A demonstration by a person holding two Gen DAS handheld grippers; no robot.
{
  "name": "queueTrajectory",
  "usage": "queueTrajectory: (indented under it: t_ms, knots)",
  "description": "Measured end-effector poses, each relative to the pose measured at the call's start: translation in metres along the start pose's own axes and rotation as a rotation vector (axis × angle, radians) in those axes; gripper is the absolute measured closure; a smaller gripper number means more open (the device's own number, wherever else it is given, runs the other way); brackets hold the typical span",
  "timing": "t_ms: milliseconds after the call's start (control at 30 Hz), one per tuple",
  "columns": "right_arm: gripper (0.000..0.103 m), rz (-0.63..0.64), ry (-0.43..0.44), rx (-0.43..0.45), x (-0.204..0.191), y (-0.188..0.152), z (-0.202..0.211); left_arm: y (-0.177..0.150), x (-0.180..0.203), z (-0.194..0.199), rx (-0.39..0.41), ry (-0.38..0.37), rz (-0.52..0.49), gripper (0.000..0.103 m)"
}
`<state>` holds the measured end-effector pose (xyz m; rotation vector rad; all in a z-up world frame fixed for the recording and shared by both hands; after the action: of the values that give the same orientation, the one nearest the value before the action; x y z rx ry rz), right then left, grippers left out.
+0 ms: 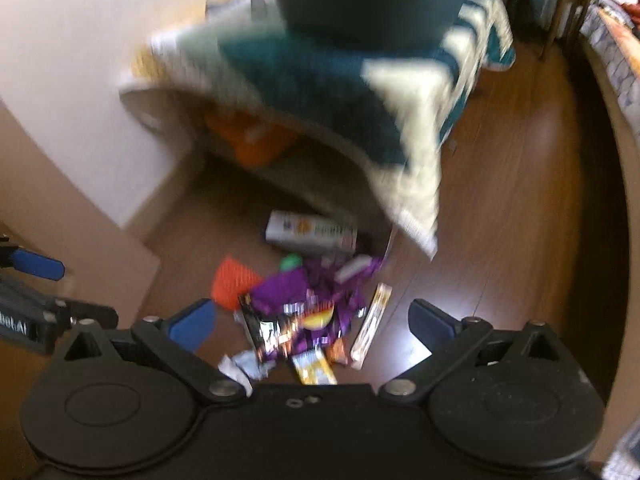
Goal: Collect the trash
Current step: 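Lower both open tools back toward the trash pile, then grasp the white plastic bag with left tool while right tool grasps yellow carton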
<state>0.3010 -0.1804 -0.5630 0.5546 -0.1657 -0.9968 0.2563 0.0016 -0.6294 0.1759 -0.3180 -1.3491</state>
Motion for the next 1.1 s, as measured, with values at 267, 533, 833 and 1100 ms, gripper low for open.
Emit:
queueTrajectory:
  t_ms: [267, 533, 833, 1100]
  knots:
    - [0.006, 0.036, 0.049, -0.143, -0.01, -0.092, -0.099, -0.077, -0.013, -0.111, -0.154, 0.007, 0.019, 0.0]
    - [0.015, 0.077, 0.041, -0.275, -0.002, -0.168, -0.176, -0.142, -0.022, -0.203, -0.305, -0.021, 0.04, 0.0]
    - [0.021, 0.146, 0.022, -0.315, 0.003, -0.199, -0.244, -0.181, -0.031, -0.258, -0.376, -0.053, 0.052, 0.0]
    - [0.034, 0.184, 0.041, -0.331, -0.004, -0.212, -0.265, -0.191, -0.026, -0.267, -0.395, -0.136, 0.115, 0.025]
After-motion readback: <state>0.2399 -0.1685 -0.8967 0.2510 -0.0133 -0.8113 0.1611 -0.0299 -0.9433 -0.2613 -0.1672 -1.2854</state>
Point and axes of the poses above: each gripper's, at about its wrist camera, not at the fingertips, and z roughly against the way its jaws point, x to its right, y to its top, the point moved 9 cm from there along -z, roughly the way its jaws point, and after that the axes turned 9 degrees about x, right-handed, at the moved point
